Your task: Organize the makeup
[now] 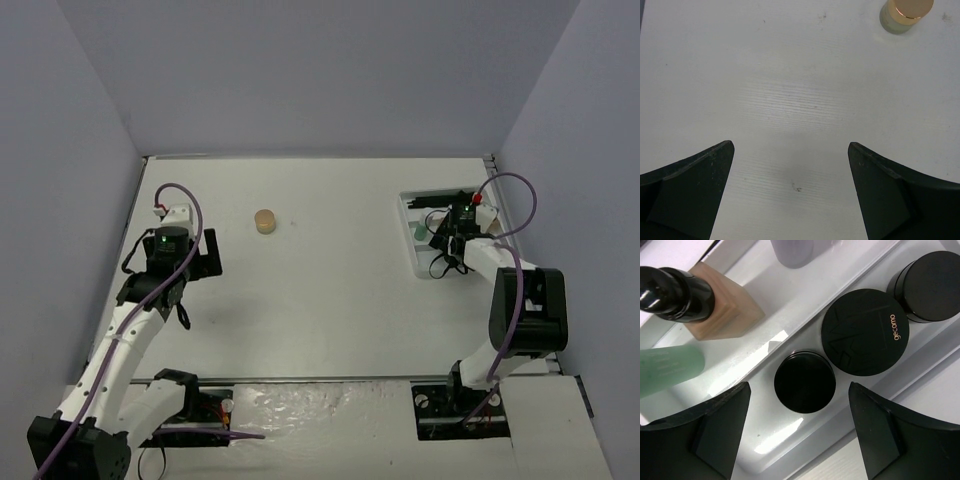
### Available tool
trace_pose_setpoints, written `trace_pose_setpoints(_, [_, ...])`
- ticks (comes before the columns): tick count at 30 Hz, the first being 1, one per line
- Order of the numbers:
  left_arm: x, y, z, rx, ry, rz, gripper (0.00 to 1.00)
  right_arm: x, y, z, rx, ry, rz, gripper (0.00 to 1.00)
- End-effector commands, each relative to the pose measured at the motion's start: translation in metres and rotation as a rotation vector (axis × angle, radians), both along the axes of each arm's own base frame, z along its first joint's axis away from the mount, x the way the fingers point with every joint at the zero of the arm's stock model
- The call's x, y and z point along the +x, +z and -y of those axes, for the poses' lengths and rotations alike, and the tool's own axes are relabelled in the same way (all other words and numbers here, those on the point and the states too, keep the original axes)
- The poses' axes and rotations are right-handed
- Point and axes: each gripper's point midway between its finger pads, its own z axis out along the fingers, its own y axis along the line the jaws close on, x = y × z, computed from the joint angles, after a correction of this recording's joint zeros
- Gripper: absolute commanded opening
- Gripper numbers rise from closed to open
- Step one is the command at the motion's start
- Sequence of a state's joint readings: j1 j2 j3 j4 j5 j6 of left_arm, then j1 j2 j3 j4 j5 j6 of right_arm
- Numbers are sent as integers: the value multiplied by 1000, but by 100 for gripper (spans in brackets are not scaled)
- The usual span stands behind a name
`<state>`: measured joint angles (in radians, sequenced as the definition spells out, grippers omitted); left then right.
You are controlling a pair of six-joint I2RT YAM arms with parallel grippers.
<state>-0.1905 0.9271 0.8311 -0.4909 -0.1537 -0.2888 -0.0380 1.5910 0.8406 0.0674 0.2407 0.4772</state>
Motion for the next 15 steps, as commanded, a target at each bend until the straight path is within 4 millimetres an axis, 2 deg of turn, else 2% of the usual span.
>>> trace_pose_setpoints(1, [28, 32, 26, -81, -80, 56, 97, 5, 51, -9, 57, -5, 141, 84])
trace_pose_setpoints(2, [30, 26, 27, -81, -77, 36, 97, 5, 50, -11, 66, 1, 138, 86])
trace_pose_setpoints(5, [50, 36, 43, -124, -119, 26, 97, 0, 79, -23, 102, 45, 220, 99])
trace_pose_setpoints(7, [66, 30, 49, -122, -122, 2, 97, -3, 95, -34, 124, 91, 257, 100])
trace_pose_setpoints(10, [93, 19, 67, -153, -165, -56, 97, -15, 117, -41, 113, 146, 279, 100])
trace_pose_setpoints(13, [122, 24, 85, -176, -202, -75, 97, -25, 138, -55, 101, 234, 324, 100])
trace_pose_setpoints(15, [143, 8, 96, -169, -216, -124, 97, -31, 154, -59, 91, 277, 370, 100])
